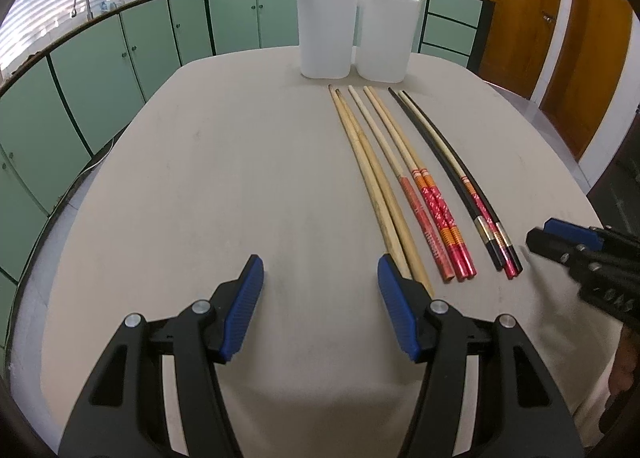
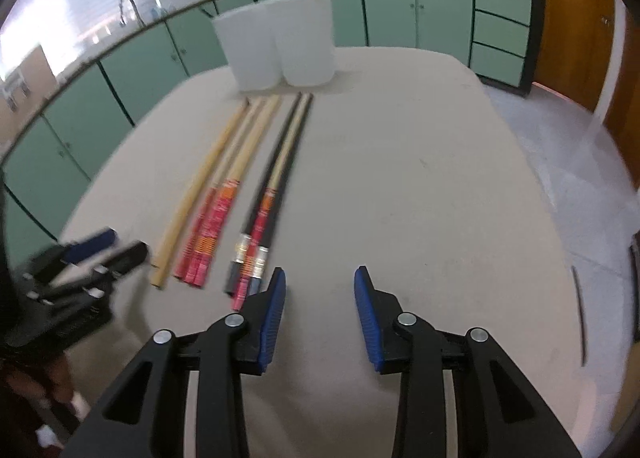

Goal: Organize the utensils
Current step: 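Move both tools back toward the chopsticks on the mat, then grasp a black chopstick with the right tool while the left tool grasps a wooden chopstick, then carry both chopsticks up toward the white utensil holder, then open both tools to drop the chopsticks into the holder compartments, then move both tools back down toward the chopsticks on the mat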

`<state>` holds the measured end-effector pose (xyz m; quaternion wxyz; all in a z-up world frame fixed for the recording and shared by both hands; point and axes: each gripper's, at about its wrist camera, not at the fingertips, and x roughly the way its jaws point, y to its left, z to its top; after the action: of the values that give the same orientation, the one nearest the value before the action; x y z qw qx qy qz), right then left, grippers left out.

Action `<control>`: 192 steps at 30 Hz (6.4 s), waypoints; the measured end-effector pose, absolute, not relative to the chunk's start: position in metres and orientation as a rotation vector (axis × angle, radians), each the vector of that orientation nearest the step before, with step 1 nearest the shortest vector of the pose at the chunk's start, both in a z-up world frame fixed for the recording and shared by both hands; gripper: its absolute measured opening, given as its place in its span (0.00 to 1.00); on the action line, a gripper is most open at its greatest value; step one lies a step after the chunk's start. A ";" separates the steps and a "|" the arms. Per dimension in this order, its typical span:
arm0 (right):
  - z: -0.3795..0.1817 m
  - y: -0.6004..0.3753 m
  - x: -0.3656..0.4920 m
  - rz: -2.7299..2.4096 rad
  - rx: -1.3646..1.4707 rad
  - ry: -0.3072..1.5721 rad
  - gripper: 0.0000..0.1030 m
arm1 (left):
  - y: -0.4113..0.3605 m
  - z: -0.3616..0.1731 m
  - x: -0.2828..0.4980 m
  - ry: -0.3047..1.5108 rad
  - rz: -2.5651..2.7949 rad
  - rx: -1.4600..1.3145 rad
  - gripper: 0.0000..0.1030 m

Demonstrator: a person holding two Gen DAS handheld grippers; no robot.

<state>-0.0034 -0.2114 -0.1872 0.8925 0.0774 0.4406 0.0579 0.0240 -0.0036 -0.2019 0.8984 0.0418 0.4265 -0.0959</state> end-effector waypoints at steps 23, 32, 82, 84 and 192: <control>-0.195 -0.208 -0.008 0.114 0.131 0.915 0.33 | -0.014 -0.204 0.020 0.888 -0.229 0.087 0.55; -0.195 -0.211 -0.008 0.124 0.144 0.910 0.33 | -0.017 -0.201 0.014 0.904 -0.255 0.076 0.55; -0.098 -0.227 -0.005 0.153 0.051 0.717 0.06 | -0.021 -0.093 0.013 0.580 -0.217 0.129 0.06; -0.084 -0.230 -0.004 0.158 0.049 0.700 0.06 | -0.020 -0.079 0.014 0.554 -0.224 0.123 0.06; -0.176 -0.189 -0.034 0.080 0.035 0.692 0.60 | -0.002 -0.180 -0.002 0.697 -0.150 0.116 0.75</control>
<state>-0.0339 -0.1893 -0.1756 0.9398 0.0173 0.3391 0.0391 -0.0017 -0.0024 -0.1804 0.9355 0.0569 0.3408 -0.0736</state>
